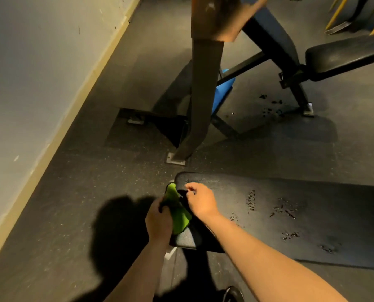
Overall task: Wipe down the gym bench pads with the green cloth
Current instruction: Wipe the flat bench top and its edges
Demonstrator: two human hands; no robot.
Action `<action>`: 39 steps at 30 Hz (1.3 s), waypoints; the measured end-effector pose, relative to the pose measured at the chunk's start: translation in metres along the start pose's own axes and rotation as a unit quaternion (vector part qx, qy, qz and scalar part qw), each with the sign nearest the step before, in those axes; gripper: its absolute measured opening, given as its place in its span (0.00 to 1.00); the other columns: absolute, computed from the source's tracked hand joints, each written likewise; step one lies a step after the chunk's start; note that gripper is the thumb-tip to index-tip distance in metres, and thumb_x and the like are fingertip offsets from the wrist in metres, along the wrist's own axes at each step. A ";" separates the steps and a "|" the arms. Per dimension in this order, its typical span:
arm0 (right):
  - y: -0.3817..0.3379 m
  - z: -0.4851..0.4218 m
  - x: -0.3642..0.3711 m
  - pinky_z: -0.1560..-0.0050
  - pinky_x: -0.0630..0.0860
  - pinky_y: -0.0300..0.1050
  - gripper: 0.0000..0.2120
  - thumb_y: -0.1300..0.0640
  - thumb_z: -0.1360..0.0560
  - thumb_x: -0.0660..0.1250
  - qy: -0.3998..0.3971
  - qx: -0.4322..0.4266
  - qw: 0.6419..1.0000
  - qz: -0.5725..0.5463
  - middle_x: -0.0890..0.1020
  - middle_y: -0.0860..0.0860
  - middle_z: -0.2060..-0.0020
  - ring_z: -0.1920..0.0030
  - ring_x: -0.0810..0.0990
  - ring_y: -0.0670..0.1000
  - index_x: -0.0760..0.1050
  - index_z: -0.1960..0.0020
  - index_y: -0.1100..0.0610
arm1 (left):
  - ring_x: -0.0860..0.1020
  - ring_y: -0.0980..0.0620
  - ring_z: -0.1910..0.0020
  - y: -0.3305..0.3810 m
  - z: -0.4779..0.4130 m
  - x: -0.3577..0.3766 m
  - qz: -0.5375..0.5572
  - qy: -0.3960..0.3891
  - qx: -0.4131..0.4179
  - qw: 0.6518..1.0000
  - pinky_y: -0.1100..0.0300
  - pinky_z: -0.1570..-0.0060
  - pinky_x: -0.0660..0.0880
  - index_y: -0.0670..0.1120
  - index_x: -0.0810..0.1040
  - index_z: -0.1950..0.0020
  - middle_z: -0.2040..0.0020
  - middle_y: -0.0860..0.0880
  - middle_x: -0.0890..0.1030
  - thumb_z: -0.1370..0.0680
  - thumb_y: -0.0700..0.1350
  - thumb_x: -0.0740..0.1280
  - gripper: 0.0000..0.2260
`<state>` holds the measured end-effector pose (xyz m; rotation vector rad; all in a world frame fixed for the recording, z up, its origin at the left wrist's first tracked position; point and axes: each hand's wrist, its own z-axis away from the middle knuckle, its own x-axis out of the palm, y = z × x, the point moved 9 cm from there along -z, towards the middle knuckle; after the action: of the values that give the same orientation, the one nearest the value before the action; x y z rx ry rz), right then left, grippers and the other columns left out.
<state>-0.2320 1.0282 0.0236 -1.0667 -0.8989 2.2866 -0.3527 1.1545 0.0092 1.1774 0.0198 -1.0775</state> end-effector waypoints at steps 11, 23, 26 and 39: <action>0.090 -0.144 0.033 0.26 0.44 0.69 0.24 0.48 0.17 0.52 0.111 -0.084 0.950 0.281 0.64 0.48 0.24 0.22 0.54 0.54 0.60 0.23 0.49 | 0.73 0.49 0.32 -0.037 -0.136 0.127 -0.012 -0.133 0.176 0.975 0.55 0.34 0.69 0.51 0.69 0.25 0.31 0.51 0.76 0.17 0.45 0.60 0.19; 0.093 -0.136 0.044 0.28 0.50 0.70 0.23 0.47 0.22 0.57 0.142 -0.105 0.941 0.290 0.73 0.49 0.32 0.29 0.65 0.54 0.68 0.28 0.52 | 0.65 0.41 0.25 -0.076 -0.130 0.125 -0.010 -0.133 0.130 0.982 0.50 0.29 0.61 0.65 0.58 0.21 0.25 0.50 0.71 0.18 0.57 0.61 0.26; 0.095 -0.117 0.057 0.27 0.50 0.70 0.25 0.46 0.22 0.57 0.111 -0.108 0.940 0.304 0.71 0.49 0.30 0.27 0.63 0.54 0.65 0.26 0.51 | 0.65 0.40 0.25 -0.094 -0.115 0.113 -0.003 -0.126 0.117 0.985 0.48 0.28 0.61 0.64 0.57 0.21 0.25 0.49 0.70 0.18 0.57 0.60 0.26; 0.116 -0.060 0.099 0.25 0.45 0.66 0.27 0.46 0.18 0.53 0.064 -0.127 0.932 0.334 0.58 0.48 0.22 0.21 0.49 0.53 0.54 0.20 0.51 | 0.63 0.46 0.23 -0.121 -0.064 0.086 -0.075 -0.101 0.188 0.974 0.50 0.29 0.62 0.58 0.60 0.20 0.19 0.49 0.60 0.15 0.51 0.57 0.23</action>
<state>-0.2578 1.0334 -0.1380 -1.8447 -0.8863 2.6223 -0.3579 1.1481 -0.1526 1.4138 -0.2695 -1.3710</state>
